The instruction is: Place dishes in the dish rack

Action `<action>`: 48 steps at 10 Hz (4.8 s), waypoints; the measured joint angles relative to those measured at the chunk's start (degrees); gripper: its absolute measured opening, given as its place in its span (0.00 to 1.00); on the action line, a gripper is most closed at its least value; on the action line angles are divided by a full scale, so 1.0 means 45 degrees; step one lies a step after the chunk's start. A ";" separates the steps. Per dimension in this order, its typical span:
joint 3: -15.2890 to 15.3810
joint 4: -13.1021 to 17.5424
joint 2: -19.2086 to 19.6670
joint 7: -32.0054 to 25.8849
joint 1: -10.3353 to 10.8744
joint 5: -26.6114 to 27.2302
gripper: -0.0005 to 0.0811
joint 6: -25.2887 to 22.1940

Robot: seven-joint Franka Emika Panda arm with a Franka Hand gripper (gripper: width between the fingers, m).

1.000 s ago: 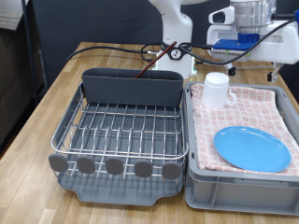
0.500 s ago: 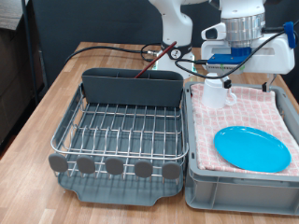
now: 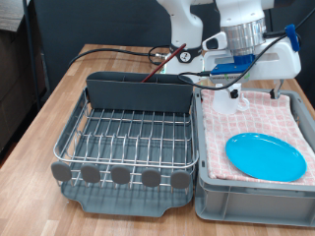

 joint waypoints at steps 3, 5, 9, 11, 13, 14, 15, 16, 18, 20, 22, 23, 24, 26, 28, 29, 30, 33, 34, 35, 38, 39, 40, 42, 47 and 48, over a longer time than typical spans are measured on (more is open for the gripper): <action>0.0025 -0.0050 0.0604 -0.1247 0.0000 0.1203 0.99 0.0633; 0.0124 -0.0044 0.1147 -0.1977 0.0000 0.2010 0.99 0.1144; 0.0541 -0.0006 0.1976 -0.4200 -0.0056 0.4484 0.99 0.1940; 0.0718 0.0101 0.2226 -0.5338 -0.0099 0.5528 0.99 0.2057; 0.0749 0.0226 0.2437 -0.5788 -0.0100 0.5939 0.99 0.2057; 0.0747 0.0283 0.2552 -0.5809 -0.0100 0.5963 0.99 0.2066; 0.0747 0.0351 0.2678 -0.5810 -0.0101 0.5992 0.99 0.2088; 0.0748 0.0432 0.2815 -0.5869 -0.0105 0.6084 0.99 0.2108; 0.0777 0.0599 0.3062 -0.6297 -0.0129 0.6555 0.99 0.2148; 0.0853 0.0786 0.3286 -0.6840 -0.0160 0.7102 0.99 0.2232; 0.1029 0.0988 0.3459 -0.7940 -0.0209 0.8139 0.99 0.2435; 0.1125 0.1090 0.3520 -0.8535 -0.0260 0.8678 0.98 0.2486; 0.1156 0.1134 0.3547 -0.8798 -0.0277 0.8945 0.98 0.2500; 0.1160 0.1156 0.3560 -0.8891 -0.0277 0.9072 0.74 0.2508; 0.1161 0.1168 0.3562 -0.8907 -0.0277 0.9190 0.54 0.2517; 0.1161 0.1173 0.3562 -0.8922 -0.0277 0.9244 0.34 0.2524; 0.1161 0.1174 0.3562 -0.8923 -0.0277 0.9251 0.13 0.2531; 0.1156 0.1179 0.3562 -0.8921 -0.0277 0.9254 0.04 0.2549; 0.1156 0.1179 0.3562 -0.8921 -0.0277 0.9254 0.04 0.2557; 0.1156 0.1179 0.3562 -0.8921 -0.0277 0.9255 0.04 0.2565; 0.1110 0.1179 0.3561 -0.8686 -0.0248 0.9078 0.04 0.2618; 0.0993 0.1179 0.3557 -0.8250 -0.0172 0.8647 0.04 0.2632; 0.0785 0.1159 0.3545 -0.7488 -0.0040 0.7827 0.03 0.2632; 0.0215 0.1074 0.3428 -0.5681 0.0328 0.5915 0.03 0.2588; -0.1559 0.0986 0.2731 -0.1333 0.1355 0.0903 0.03 0.1572; -0.1955 0.0979 0.2485 -0.0285 0.1567 -0.0313 0.03 0.1211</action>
